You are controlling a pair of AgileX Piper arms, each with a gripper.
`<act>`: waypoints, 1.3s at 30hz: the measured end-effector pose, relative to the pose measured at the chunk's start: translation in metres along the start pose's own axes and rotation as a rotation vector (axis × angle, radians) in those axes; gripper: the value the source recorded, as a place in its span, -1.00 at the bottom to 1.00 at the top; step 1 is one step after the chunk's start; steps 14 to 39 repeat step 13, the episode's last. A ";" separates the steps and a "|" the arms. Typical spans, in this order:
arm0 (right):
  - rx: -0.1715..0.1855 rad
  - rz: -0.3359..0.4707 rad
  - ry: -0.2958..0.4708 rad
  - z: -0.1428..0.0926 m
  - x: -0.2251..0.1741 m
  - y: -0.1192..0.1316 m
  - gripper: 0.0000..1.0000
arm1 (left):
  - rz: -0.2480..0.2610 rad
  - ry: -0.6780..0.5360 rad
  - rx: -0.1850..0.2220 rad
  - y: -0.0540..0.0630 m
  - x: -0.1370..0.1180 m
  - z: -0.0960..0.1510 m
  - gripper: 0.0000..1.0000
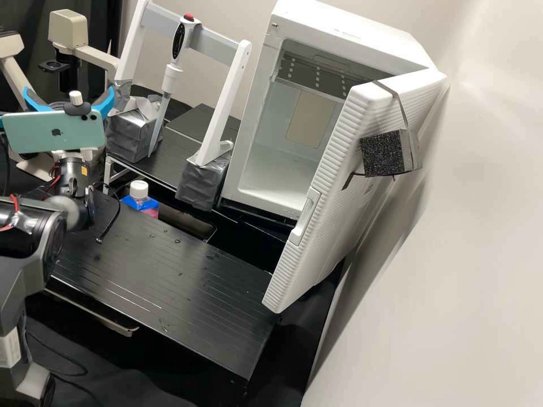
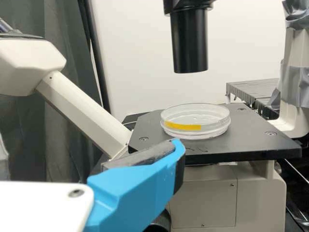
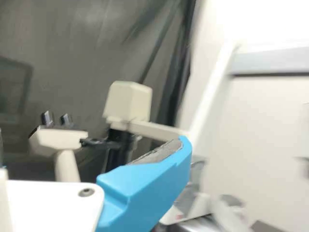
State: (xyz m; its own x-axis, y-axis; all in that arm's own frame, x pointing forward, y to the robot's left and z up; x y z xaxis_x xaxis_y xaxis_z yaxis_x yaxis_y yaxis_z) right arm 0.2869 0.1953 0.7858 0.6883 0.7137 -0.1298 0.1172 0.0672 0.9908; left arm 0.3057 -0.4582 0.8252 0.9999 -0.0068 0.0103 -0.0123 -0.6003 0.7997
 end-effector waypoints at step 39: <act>0.064 0.271 -0.325 0.030 -0.078 0.032 1.00 | 0.000 0.000 0.000 0.000 0.000 0.000 1.00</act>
